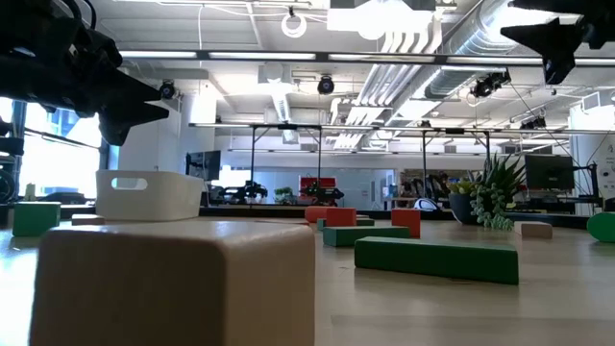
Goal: Sort & place blocks by color
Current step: Put the orange block into the bottom white bin
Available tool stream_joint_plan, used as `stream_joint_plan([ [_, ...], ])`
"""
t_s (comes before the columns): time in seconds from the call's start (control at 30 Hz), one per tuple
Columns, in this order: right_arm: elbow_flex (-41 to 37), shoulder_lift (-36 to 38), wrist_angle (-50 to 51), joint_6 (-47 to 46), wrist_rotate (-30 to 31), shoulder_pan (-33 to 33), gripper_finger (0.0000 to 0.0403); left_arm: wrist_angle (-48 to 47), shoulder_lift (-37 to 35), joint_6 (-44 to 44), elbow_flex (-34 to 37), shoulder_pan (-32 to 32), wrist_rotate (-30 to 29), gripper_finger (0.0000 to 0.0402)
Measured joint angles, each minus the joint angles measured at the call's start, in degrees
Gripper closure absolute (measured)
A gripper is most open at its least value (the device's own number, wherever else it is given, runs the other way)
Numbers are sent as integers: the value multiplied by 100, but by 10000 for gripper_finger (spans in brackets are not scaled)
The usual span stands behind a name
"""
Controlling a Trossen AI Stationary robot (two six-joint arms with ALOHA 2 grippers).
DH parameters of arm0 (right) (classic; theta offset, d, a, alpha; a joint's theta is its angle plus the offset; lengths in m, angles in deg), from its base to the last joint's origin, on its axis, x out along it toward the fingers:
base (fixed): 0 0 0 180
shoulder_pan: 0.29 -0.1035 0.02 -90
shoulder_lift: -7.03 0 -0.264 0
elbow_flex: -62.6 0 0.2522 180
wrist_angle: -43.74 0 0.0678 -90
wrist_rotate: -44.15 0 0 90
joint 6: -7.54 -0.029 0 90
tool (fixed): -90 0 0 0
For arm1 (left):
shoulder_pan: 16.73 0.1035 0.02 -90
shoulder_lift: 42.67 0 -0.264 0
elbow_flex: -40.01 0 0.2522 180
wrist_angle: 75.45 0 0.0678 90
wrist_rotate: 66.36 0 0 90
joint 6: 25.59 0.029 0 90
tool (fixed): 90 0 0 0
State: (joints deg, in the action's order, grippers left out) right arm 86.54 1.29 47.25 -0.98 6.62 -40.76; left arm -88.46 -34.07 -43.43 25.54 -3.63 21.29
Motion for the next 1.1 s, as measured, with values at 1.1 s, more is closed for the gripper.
stream_joint_plan([
  [1.1,3264,-3720,2635,-690,-316,1168,154,0,1,0,0,0,0,232],
])
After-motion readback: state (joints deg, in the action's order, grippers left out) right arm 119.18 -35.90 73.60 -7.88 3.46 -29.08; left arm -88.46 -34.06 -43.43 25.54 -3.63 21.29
